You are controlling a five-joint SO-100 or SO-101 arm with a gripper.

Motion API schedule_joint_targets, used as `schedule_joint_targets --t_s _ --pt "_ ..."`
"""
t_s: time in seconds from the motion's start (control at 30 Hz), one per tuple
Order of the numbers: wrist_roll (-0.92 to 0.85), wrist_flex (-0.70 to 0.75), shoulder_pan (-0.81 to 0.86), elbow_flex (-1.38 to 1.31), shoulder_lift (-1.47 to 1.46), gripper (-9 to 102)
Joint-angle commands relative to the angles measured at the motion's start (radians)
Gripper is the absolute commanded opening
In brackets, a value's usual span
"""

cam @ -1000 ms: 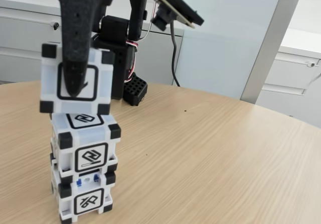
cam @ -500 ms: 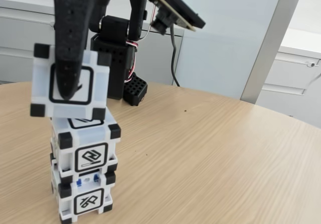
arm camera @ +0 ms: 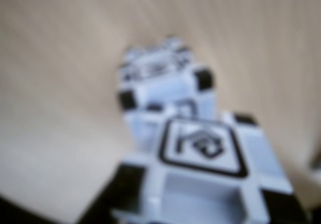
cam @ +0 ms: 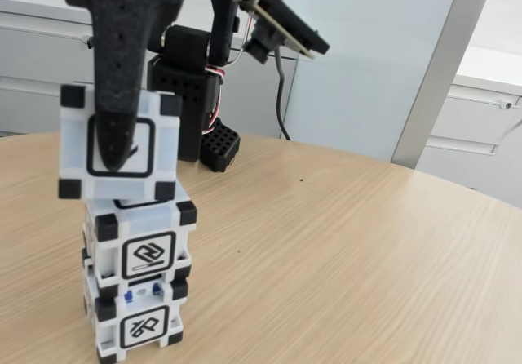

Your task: Stack cubes from left to right.

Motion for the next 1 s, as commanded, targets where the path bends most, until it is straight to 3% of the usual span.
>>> schedule_joint_targets --t_s 0.0,0.47,0.97 --pt "-0.005 -0.006 -0.008 -0.002 0.006 18" --pt "-0.009 -0.006 -0.008 -0.002 0.006 32" --pt "0.041 0.000 -0.006 -0.020 0.028 31"
